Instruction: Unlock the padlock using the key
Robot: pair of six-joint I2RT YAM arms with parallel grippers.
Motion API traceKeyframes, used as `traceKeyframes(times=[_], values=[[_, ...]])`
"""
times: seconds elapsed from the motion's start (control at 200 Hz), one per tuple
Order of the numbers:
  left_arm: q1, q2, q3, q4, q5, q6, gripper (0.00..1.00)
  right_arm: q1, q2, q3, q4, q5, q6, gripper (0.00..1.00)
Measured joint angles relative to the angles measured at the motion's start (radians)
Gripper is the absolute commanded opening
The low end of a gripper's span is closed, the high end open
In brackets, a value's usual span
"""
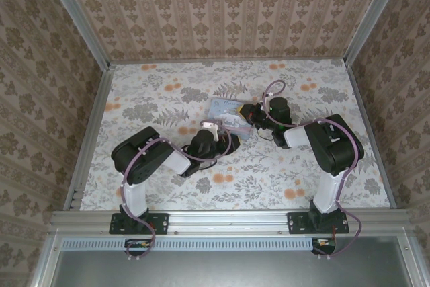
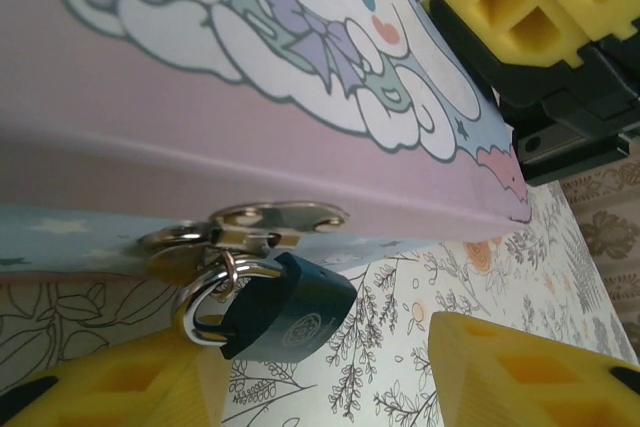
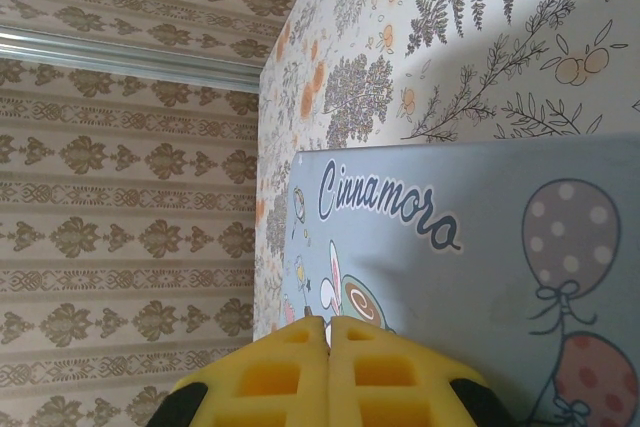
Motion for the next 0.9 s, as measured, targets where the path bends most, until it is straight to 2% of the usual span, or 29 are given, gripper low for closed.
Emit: traceKeyframes(times=[0.16, 0.42, 0.895], values=[[-0.003, 0.004, -0.003, 0.015, -0.024, -0.035, 0.54, 0.0, 0.0, -0.002, 0.003, 0.0, 0.0, 0.0], [-0.003, 0.019, -0.005, 0.039, -0.06, -0.067, 0.45, 0.0, 0.001, -0.002, 0.006, 0.0, 0.0, 0.0], [-0.037, 0.034, -0.029, 0.108, -0.145, -0.104, 0.44, 0.0, 0.001, -0.006, 0.013, 0.0, 0.0, 0.0]])
